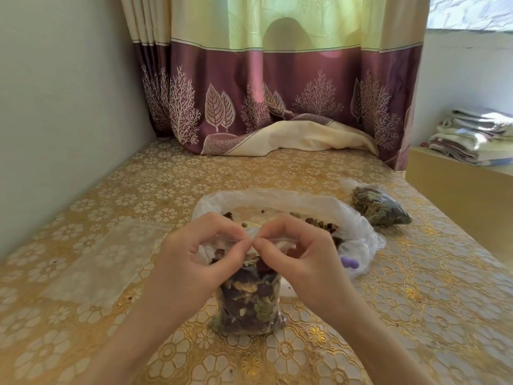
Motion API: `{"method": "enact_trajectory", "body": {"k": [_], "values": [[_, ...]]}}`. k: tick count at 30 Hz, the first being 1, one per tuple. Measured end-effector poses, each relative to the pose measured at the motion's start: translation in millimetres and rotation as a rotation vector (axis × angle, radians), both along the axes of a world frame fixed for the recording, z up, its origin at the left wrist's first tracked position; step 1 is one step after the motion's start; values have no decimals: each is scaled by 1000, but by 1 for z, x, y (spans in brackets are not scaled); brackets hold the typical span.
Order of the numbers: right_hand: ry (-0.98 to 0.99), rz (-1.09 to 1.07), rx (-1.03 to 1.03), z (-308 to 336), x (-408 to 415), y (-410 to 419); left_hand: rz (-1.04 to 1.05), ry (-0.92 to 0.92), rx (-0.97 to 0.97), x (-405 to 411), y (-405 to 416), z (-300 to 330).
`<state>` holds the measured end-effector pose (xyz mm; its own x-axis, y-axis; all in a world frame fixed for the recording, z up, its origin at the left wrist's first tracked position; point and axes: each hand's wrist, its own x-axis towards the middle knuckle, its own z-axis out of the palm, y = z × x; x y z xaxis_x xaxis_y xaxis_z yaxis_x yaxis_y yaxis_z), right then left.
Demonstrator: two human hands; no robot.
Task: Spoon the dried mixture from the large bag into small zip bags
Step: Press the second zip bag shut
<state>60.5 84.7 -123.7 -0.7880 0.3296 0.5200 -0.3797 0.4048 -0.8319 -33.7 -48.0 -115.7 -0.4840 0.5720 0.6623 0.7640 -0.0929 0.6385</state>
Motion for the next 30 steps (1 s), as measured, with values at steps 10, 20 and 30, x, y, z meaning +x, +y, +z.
{"method": "enact_trajectory", "body": {"k": [10,20,30], "values": [[-5,44,-177,0,5,15,93,-140,11,-11,-9,0],[12,-18,-380,-4,9,22,58,-239,0,-17,-18,1],[12,-60,-512,-19,4,19,-219,-563,-343,-34,-22,-27]]}}
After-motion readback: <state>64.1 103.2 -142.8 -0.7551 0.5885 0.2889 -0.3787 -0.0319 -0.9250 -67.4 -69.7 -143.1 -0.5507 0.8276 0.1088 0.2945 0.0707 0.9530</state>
